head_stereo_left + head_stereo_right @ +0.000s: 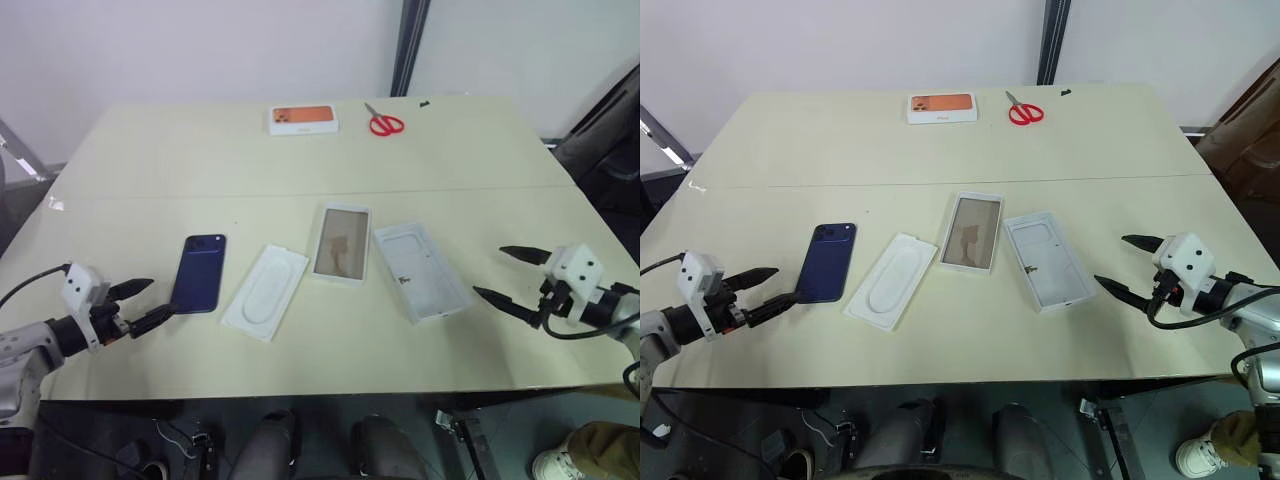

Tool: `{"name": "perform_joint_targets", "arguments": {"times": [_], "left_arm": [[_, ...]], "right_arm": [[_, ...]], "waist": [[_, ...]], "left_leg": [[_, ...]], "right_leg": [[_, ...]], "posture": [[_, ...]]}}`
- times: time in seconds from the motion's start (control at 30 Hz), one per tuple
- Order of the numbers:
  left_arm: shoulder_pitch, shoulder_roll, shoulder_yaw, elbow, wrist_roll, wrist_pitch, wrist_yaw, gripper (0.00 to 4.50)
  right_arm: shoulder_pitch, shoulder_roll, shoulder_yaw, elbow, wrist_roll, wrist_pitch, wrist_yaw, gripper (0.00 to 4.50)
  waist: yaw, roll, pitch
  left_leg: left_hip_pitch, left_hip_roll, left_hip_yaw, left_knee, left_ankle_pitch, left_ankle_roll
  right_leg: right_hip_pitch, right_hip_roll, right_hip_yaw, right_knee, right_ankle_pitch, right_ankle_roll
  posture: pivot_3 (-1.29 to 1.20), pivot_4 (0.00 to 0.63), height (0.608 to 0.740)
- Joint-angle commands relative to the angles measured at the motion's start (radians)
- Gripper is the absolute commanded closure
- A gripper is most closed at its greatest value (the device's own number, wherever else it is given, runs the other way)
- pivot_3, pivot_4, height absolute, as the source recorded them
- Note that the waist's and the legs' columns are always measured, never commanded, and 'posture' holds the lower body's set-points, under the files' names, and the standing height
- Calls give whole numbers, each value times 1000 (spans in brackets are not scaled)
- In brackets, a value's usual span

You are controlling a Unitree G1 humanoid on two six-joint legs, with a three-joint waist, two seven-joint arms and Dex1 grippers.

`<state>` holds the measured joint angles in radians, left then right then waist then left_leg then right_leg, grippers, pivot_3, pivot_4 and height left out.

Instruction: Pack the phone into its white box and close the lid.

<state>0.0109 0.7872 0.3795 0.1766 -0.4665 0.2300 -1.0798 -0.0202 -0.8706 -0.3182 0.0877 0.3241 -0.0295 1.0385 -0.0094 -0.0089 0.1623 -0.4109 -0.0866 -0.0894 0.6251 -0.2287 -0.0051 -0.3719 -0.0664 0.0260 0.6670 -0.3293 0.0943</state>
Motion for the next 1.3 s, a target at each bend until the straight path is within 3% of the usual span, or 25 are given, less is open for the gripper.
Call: {"name": "perform_joint_targets", "arguments": {"times": [0.03,0.3,0.57,0.83,1.13,1.3], "left_arm": [[-8,17,3,-42,5,-30,-13,27],[-38,3,-17,-89,-11,12,13,27],[-135,-29,-102,-155,-64,235,60,27],[-276,-33,-252,-137,-102,524,49,27],[-413,-118,-268,-31,-220,812,59,27],[-426,-131,-318,8,-179,817,66,27]], "right_arm": [[-23,-4,0,6,-8,-26,-1,0],[-72,3,42,-32,14,13,6,0],[-158,32,158,-178,43,111,35,0],[-252,94,265,-176,19,123,33,0],[-218,116,270,-207,2,121,-5,0],[-210,112,263,-216,-4,117,-26,0]], "waist": [[-1,0,0],[-2,0,0],[-1,0,0],[-1,0,0],[-3,0,0],[-2,0,0]], "left_leg": [[0,0,0,0,0,0],[0,0,0,0,0,0],[0,0,0,0,0,0],[0,0,0,0,0,0],[0,0,0,2,0,0],[0,0,-1,3,0,0]], "right_leg": [[0,0,0,0,0,0],[0,0,0,0,0,0],[0,0,0,0,0,0],[0,0,0,0,0,0],[0,1,0,1,0,0],[0,1,0,2,0,0]], "posture": [[0,150,734],[0,150,734],[0,150,734],[0,150,734],[0,150,734],[0,150,734]]}}
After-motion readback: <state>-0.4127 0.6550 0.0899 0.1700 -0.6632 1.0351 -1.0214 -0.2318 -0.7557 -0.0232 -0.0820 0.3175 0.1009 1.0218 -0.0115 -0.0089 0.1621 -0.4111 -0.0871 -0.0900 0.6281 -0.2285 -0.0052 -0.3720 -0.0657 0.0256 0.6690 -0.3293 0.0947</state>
